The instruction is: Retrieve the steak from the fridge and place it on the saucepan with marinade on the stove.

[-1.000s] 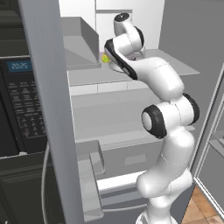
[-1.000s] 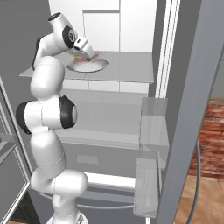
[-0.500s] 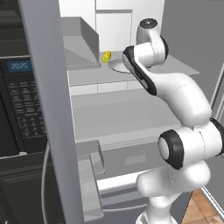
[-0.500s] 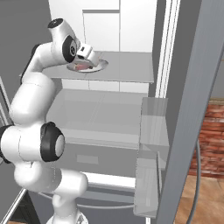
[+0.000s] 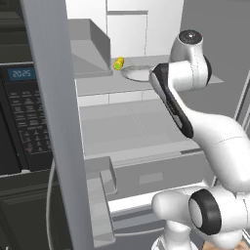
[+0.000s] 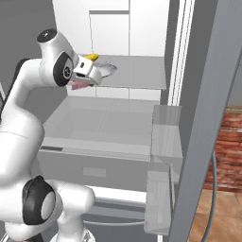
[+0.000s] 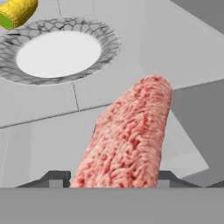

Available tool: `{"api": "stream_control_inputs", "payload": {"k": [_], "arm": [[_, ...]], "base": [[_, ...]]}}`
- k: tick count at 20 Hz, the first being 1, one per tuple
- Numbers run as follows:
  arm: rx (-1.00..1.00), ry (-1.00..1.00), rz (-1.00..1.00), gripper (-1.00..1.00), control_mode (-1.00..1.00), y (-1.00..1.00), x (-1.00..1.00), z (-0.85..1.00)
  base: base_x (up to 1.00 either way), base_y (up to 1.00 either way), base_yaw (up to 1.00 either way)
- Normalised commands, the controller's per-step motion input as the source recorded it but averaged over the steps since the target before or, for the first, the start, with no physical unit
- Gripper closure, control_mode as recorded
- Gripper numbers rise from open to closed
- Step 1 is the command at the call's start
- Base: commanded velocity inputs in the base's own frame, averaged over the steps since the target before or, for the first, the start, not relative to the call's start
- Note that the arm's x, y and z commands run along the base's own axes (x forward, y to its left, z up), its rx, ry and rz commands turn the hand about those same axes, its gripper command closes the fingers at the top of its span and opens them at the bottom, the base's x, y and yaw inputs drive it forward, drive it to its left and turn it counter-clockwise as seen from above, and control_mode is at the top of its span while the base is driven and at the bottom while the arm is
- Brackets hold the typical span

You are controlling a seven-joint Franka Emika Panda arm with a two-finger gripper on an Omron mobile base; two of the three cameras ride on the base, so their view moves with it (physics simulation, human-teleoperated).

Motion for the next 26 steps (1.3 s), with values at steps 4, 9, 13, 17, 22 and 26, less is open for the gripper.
{"api": "stream_control_inputs", "payload": {"k": [4,9,13,17,22,26], "arm": [[0.00,0.09,0.01,1.00,-1.00,0.00,-1.00,0.02],[0.00,0.13,0.06,1.00,-1.00,0.00,-1.00,0.00],[-0.02,0.17,0.15,1.00,-1.00,0.00,-1.00,0.00],[0.00,0.14,0.12,1.00,-1.00,0.00,-1.00,-0.01],[0.00,0.10,0.03,1.00,-1.00,0.04,-0.86,0.00],[0.00,0.03,0.03,1.00,-1.00,0.00,-0.62,0.00]], "base": [[0.00,0.00,0.00],[0.00,0.00,0.00],[0.00,0.00,0.00],[0.00,0.00,0.00],[0.00,0.00,0.00],[0.00,0.00,0.00]]}}
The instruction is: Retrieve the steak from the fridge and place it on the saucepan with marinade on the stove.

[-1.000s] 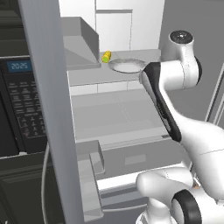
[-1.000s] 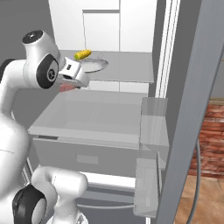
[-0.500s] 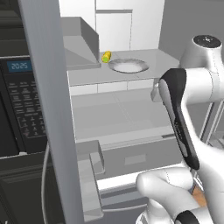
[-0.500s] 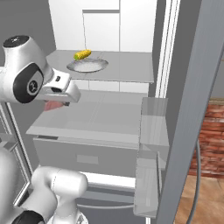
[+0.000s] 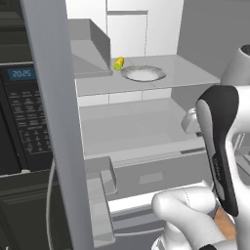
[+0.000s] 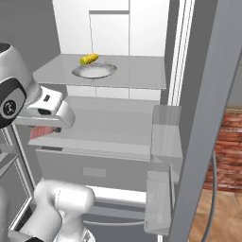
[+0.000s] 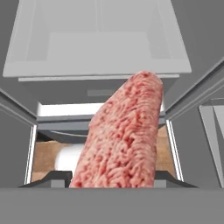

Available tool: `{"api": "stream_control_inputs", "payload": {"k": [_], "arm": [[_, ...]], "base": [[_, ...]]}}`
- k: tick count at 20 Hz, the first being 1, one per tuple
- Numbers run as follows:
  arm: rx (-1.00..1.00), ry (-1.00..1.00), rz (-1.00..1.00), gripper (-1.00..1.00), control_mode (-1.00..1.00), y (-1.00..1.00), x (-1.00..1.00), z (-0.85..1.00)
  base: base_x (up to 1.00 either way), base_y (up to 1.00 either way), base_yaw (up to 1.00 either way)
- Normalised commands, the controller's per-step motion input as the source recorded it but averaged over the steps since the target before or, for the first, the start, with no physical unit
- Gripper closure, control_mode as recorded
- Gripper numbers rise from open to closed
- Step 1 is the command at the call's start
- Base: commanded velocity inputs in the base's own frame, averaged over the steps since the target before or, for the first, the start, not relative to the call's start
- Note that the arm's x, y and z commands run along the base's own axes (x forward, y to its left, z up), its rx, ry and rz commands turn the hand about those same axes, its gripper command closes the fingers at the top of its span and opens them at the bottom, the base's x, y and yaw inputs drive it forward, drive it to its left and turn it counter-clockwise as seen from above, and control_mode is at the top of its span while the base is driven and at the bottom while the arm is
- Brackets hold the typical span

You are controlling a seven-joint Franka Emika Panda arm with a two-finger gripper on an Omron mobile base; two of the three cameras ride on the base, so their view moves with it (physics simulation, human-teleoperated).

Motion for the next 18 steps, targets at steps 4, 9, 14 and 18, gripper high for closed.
{"api": "stream_control_inputs", "payload": {"k": [4,9,14,18], "arm": [[0.00,0.00,0.04,1.00,-1.00,0.00,-0.43,0.00],[0.00,0.00,0.00,1.00,-1.00,0.11,-0.11,0.00],[0.00,0.00,0.00,1.00,-1.00,0.09,-0.14,0.00],[0.00,0.00,0.01,1.00,-1.00,0.00,-0.18,0.00]], "base": [[0.00,0.00,0.00],[0.00,0.00,0.00],[0.00,0.00,0.00],[0.00,0.00,0.00]]}}
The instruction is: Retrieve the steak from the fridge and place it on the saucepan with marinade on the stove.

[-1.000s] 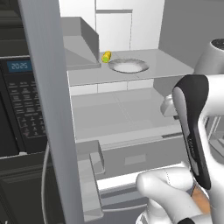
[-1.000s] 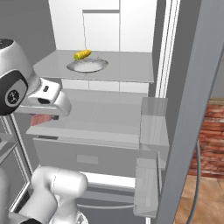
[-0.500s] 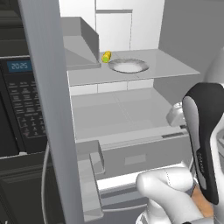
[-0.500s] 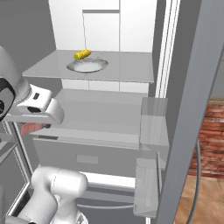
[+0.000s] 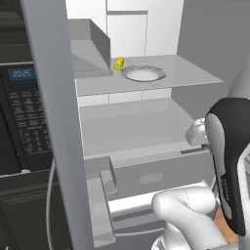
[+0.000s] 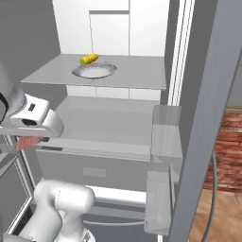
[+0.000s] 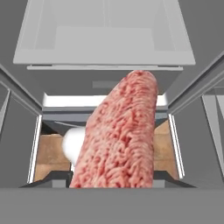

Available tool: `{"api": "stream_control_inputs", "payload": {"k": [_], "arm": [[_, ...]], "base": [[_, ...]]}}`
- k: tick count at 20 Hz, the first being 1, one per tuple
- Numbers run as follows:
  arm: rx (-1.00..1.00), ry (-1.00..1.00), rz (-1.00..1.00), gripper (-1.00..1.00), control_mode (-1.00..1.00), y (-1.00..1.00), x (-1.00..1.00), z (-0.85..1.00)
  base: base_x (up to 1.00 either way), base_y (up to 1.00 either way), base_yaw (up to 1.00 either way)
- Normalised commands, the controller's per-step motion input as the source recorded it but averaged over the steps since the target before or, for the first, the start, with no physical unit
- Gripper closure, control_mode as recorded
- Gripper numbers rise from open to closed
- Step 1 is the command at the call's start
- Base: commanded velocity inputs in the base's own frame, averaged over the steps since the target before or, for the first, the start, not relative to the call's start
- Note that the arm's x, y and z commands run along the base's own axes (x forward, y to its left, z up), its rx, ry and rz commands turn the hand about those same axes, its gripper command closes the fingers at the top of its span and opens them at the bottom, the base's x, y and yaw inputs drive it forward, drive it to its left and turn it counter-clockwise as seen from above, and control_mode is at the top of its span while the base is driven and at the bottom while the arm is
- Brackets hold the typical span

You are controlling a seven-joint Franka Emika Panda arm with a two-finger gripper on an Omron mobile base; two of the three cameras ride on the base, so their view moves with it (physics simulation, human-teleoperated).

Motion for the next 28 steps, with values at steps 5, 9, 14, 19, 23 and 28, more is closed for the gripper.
{"api": "stream_control_inputs", "payload": {"k": [5,9,14,19,23,28], "arm": [[0.00,0.00,0.00,1.00,1.00,0.00,-0.07,0.00],[0.00,0.00,0.00,1.00,1.00,0.00,0.00,0.00],[0.00,0.00,0.00,1.00,1.00,0.00,0.00,0.00],[0.00,0.00,0.00,1.00,1.00,0.00,0.00,0.00],[0.00,0.00,0.00,1.00,1.00,0.00,0.00,0.00],[0.00,0.00,0.00,1.00,1.00,0.00,0.00,0.00]], "base": [[-0.64,-0.01,0.00],[-1.00,-0.14,0.00],[-1.00,-0.11,0.00],[-1.00,-0.18,0.08],[-0.85,-0.11,0.43],[-0.04,0.00,1.00]]}}
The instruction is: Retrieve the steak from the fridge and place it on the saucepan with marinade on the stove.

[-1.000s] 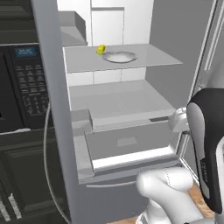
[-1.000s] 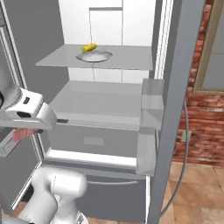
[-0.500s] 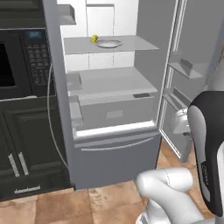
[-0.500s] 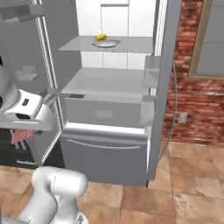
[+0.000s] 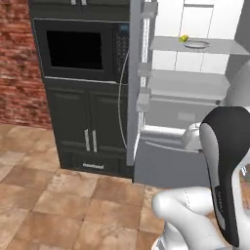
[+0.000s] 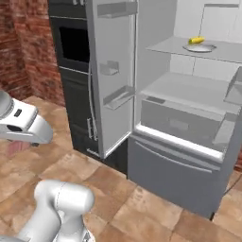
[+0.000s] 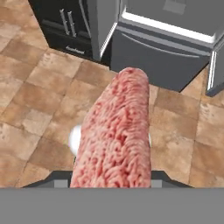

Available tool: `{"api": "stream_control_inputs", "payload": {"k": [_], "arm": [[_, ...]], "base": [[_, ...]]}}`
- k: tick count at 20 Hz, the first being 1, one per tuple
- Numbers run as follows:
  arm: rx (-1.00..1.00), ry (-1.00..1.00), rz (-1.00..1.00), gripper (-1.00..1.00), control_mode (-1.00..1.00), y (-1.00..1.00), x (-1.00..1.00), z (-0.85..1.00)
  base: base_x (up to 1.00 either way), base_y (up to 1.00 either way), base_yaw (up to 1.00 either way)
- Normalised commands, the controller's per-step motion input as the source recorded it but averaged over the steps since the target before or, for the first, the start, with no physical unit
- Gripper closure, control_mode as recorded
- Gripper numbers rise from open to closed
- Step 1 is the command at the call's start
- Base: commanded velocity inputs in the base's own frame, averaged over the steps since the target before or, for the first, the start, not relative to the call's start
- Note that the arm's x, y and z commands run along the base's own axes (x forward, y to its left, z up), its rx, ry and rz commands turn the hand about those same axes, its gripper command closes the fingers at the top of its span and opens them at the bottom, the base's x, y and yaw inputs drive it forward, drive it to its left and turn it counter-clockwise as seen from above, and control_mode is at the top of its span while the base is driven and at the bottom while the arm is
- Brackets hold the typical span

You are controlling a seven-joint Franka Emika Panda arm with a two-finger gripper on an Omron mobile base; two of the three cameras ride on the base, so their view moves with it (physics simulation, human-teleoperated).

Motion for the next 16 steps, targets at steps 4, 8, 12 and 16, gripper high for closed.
{"api": "stream_control_inputs", "payload": {"k": [4,8,12,16], "arm": [[0.00,0.00,0.00,1.00,1.00,0.00,0.00,0.00],[0.00,0.00,0.00,1.00,1.00,0.00,0.00,0.00],[0.00,0.00,0.00,1.00,1.00,0.00,0.00,0.00],[0.00,0.00,0.00,1.00,1.00,0.00,0.00,0.00]], "base": [[-0.09,0.00,1.00],[-0.07,0.00,1.00],[-0.05,0.00,1.00],[-0.03,0.00,1.00]]}}
